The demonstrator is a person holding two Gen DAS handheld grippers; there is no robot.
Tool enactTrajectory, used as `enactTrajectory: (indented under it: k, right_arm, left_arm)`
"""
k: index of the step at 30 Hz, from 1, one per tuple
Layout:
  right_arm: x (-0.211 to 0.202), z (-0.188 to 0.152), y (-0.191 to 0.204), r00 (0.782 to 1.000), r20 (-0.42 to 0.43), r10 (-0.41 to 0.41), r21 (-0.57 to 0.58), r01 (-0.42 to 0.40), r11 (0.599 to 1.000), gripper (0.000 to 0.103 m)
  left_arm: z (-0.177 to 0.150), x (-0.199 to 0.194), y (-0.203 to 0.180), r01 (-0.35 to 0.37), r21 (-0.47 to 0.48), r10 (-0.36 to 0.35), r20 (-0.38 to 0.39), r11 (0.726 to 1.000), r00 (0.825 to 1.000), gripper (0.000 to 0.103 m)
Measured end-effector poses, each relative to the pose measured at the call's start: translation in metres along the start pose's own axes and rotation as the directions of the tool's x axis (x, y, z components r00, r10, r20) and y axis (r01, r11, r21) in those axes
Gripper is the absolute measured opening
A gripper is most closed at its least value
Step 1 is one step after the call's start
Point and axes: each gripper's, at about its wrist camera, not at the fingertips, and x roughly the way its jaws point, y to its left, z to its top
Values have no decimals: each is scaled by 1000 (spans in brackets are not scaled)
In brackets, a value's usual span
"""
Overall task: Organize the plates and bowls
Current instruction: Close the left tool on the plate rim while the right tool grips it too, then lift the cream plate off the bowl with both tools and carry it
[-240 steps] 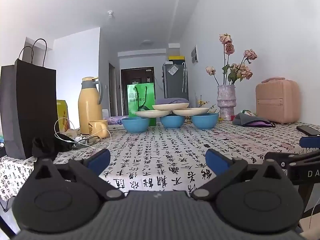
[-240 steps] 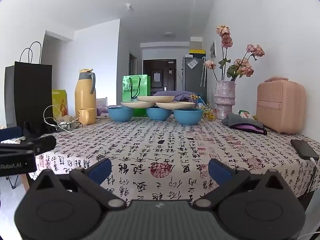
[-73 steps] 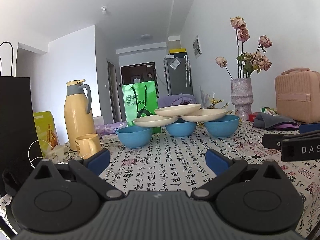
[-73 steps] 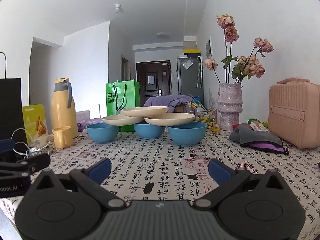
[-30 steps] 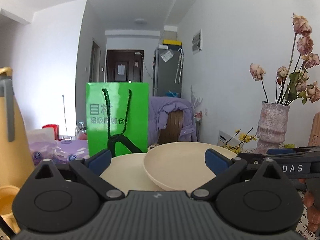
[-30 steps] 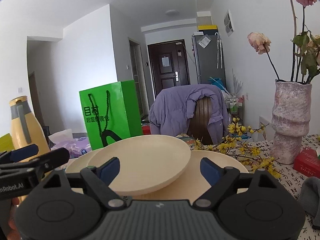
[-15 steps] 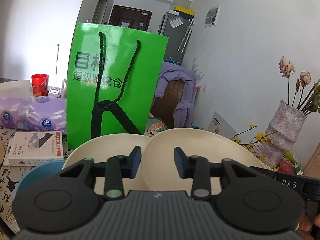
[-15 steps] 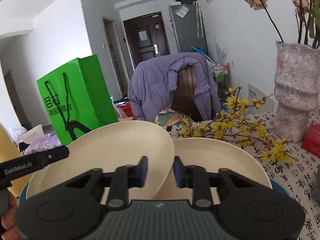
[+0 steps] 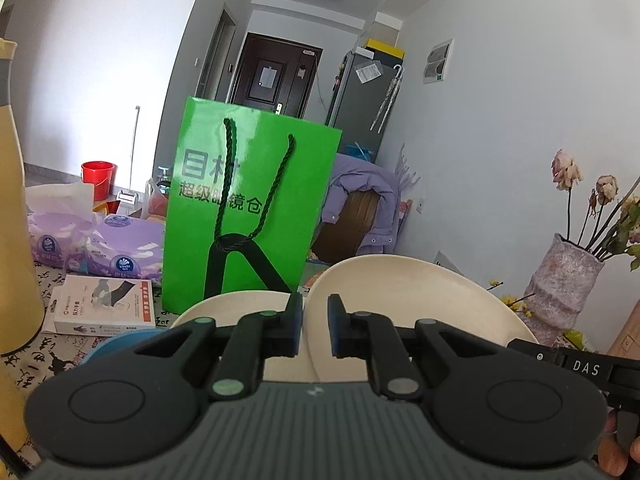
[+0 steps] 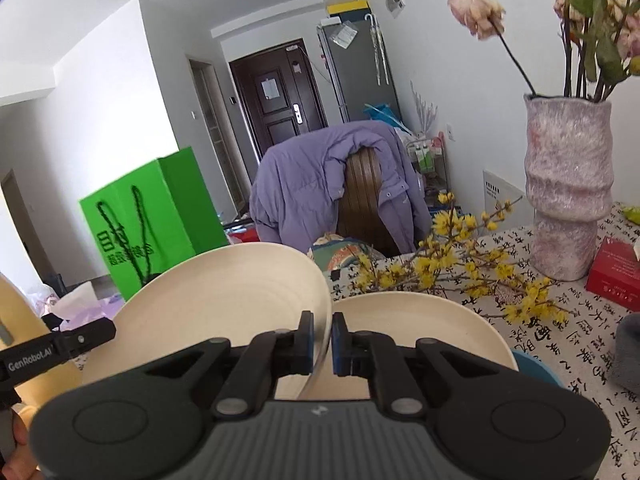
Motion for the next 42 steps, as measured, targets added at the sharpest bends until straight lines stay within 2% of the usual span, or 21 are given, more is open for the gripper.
enactTrajectory:
  k: [6, 13, 20, 27, 31, 34, 42]
  right_arm:
    - [-55, -8, 2, 999, 38, 31, -20, -30, 999, 9]
    - [-132, -38, -5, 996, 55, 69, -28, -67, 997, 9]
    - [-209, -90, -14, 996, 36, 82, -55, -80, 995, 10]
    - [-267, -165, -29, 994, -58, 96, -34, -98, 995, 13]
    - [-288, -212, -33, 989, -124, 81, -40, -86, 995, 14]
    - [-295, -234, -35, 986, -153, 70, -39, -77, 996, 14]
    - [-293, -256, -25, 982, -184, 52, -68, -66, 996, 14]
  left_arm:
    - [-7, -58, -10, 1, -27, -1, 32, 1000, 999, 13]
    - [-38, -145, -29, -3, -56, 7, 73, 998, 997, 13]
    - [-83, -224, -48, -26, -53, 30, 91, 998, 995, 13]
    - [-157, -300, -52, -51, -87, 59, 89, 995, 994, 13]
    - [-193, -322, -45, -72, -121, 77, 38, 990, 996, 13]
    - [-209, -328, -38, -67, -133, 69, 8, 989, 998, 13]
    - [-229, -330, -18, -95, -151, 93, -23, 984, 995, 13]
